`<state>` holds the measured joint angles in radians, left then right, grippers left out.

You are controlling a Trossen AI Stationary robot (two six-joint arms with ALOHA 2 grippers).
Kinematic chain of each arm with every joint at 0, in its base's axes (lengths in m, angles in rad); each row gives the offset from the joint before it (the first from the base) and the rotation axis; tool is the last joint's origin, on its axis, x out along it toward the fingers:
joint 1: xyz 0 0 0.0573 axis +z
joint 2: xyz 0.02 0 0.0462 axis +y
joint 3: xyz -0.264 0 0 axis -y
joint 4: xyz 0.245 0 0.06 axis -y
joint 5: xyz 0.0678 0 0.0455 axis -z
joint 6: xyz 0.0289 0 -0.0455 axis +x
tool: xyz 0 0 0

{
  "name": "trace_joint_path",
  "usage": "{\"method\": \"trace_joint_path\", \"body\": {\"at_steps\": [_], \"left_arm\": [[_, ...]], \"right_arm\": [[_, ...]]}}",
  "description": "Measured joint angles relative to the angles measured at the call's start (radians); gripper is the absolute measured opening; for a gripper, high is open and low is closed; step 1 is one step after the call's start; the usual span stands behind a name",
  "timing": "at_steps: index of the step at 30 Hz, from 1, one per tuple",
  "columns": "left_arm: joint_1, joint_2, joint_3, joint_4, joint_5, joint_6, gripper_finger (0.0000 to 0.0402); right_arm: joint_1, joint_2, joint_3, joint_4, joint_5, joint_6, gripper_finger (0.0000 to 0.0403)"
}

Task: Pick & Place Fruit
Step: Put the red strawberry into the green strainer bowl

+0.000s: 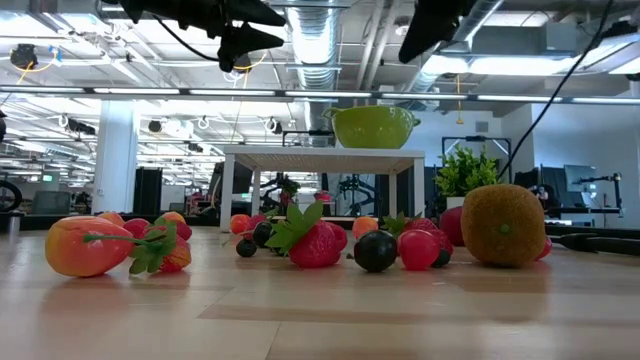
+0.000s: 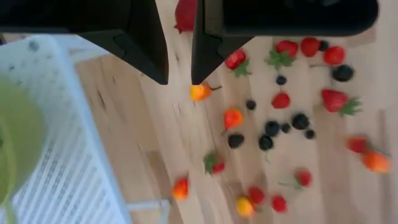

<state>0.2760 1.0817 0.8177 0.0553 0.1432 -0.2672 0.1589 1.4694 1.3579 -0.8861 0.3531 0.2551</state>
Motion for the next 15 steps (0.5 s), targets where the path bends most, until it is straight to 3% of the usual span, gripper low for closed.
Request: {"method": "trace_joint_path", "body": {"at_steps": [8, 15], "left_arm": [[0.0, 0.0, 0.0, 0.009, 0.0, 0.0, 0.0159], [0.0, 0.0, 0.0, 0.015, 0.0, 0.0, 0.0159]], "right_arm": [[0.064, 0.104, -0.162, 0.114, 0.245, 0.231, 0.0063], [0.022, 0.16, -0.307, 0.375, 0.251, 0.324, 0.0078]]}}
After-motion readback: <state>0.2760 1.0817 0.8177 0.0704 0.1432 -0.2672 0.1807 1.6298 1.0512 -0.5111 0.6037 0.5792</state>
